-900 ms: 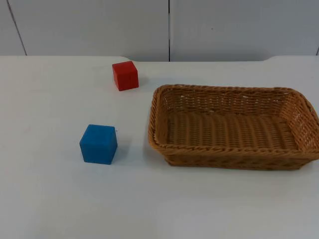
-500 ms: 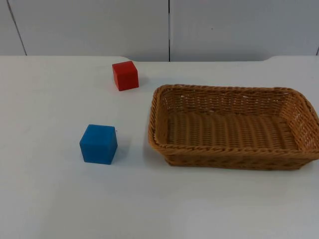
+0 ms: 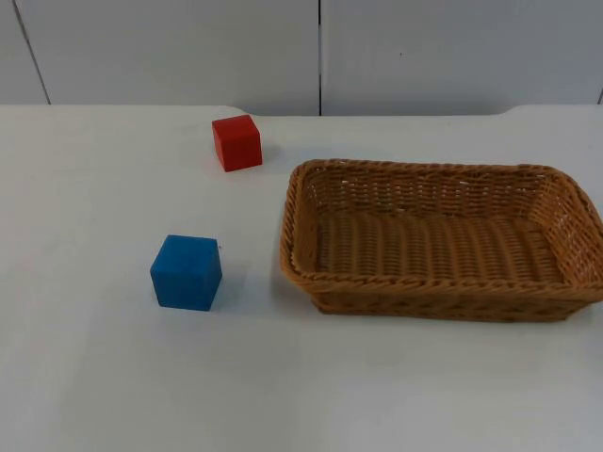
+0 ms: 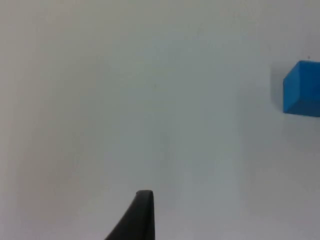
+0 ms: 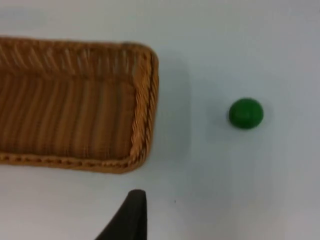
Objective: Place all geometric objects except the red cube into the basket.
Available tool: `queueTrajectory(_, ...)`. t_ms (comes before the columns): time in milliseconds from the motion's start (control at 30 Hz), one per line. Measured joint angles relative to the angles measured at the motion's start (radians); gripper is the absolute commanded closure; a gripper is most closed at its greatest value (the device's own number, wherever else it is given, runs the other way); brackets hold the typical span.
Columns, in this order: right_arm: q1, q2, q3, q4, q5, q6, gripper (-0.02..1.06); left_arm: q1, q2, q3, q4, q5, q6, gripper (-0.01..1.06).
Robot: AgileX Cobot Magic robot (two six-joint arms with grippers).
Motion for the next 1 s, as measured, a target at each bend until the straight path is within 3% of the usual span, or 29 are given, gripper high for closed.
queueTrajectory(200, 0.000, 0.106, 0.000, 0.016, -0.002, 0.000, -0.01, 0.000, 0.112, 0.000, -0.013, -0.034, 0.000, 0.00)
queueTrajectory(633, 0.000, 0.117, 0.000, 0.022, -0.002, -0.010, -0.01, -0.004, 0.198, -0.060, -0.050, -0.047, 0.026, 0.00)
queueTrajectory(1000, 0.000, 0.117, 0.000, 0.022, -0.002, -0.010, -0.01, -0.191, 0.576, -0.282, -0.091, -0.097, 0.051, 0.00)
